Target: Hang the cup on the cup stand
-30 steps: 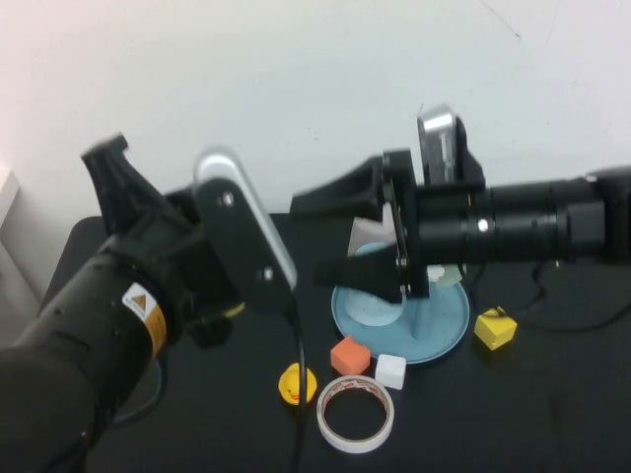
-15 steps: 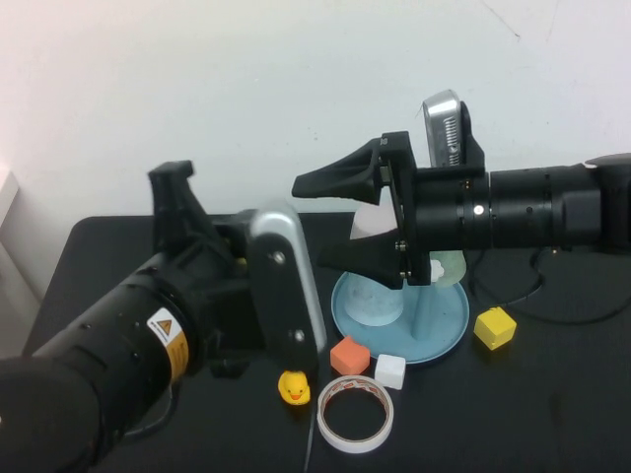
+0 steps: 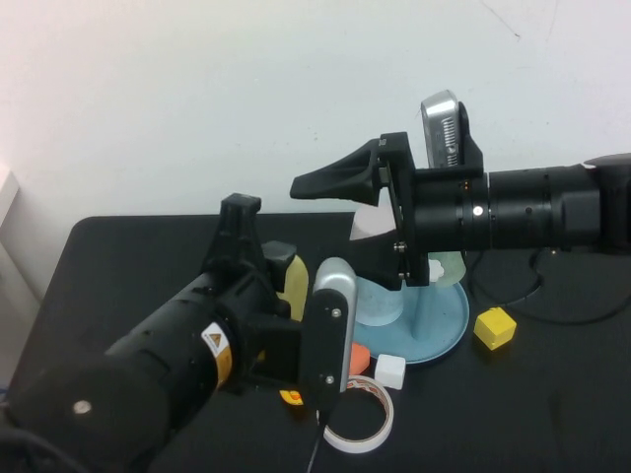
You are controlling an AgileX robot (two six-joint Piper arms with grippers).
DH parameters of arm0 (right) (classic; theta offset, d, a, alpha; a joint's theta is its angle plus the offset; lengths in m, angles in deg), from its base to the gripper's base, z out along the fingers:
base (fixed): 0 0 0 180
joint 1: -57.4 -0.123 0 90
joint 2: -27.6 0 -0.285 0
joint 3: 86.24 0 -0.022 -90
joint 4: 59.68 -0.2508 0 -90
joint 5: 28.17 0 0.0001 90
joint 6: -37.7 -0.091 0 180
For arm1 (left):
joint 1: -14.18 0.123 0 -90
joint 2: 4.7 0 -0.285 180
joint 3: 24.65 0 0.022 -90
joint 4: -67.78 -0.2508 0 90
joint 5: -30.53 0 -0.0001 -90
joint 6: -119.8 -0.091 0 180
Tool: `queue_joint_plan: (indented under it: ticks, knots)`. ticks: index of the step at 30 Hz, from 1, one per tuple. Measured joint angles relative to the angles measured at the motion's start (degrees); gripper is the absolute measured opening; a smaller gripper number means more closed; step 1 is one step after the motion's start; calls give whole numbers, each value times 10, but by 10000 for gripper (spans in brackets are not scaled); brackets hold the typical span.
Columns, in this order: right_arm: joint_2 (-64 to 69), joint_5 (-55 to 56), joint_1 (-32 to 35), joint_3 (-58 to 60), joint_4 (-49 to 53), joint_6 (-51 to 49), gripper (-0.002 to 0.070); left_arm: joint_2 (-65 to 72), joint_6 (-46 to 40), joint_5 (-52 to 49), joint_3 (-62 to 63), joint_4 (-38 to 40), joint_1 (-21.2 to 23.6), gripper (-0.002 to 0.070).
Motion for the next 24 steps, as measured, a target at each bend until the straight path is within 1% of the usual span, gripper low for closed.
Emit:
queue_joint_plan:
  ticks: [5,14,24]
  knots:
    - [1,-2,0,0,0,10,693,33,-5,-27,28,0,0,47]
    - [12,-5,0,0,1,13,693,88,-2,-43,94,0,0,47]
    - [14,31,2,0,2,13,694,136,-15,-54,130,0,0,47]
